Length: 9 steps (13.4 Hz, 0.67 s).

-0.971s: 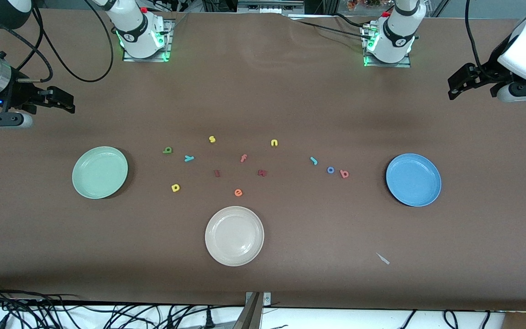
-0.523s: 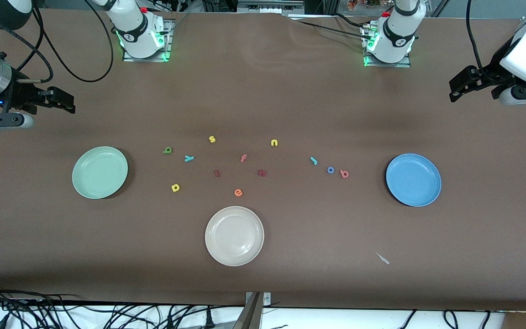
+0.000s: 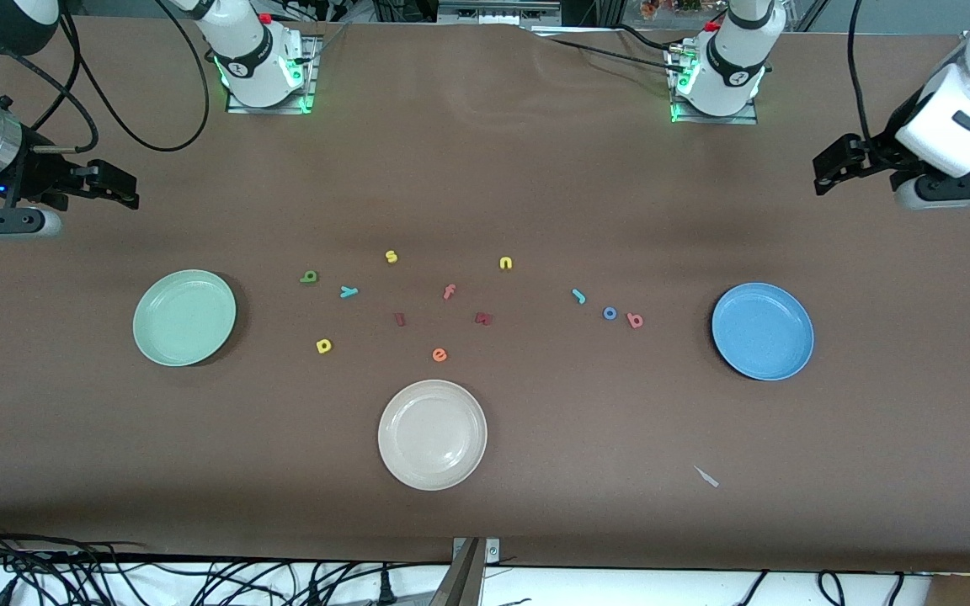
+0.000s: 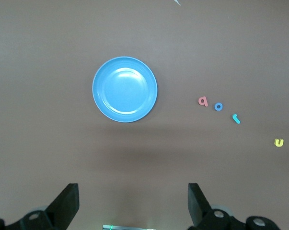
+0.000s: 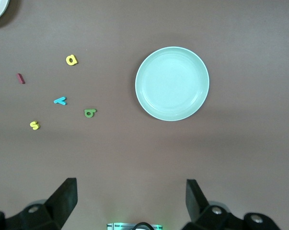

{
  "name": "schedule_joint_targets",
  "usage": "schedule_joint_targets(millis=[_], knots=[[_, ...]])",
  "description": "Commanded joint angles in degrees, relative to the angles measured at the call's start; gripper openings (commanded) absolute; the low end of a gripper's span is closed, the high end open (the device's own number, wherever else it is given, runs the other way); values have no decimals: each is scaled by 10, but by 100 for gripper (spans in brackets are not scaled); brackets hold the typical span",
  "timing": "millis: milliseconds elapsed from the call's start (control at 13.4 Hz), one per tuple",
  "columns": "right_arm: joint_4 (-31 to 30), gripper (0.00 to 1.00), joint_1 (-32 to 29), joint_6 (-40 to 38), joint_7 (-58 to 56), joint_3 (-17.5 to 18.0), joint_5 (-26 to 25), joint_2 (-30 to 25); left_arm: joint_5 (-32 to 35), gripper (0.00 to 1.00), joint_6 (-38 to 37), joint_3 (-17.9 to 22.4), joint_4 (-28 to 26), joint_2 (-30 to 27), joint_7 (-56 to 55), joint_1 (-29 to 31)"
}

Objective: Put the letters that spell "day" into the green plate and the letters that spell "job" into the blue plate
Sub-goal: 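Move the left gripper toward the pink a while the right gripper advances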

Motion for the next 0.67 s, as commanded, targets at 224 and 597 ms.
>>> schedule_joint_targets(millis=[224, 597], knots=[[5, 100, -3, 1, -4, -1, 6, 11, -36, 100, 89, -7, -69, 9, 95, 24], [6, 100, 3, 2, -1, 3, 13, 36, -39, 100, 143, -9, -98, 39, 86, 15]])
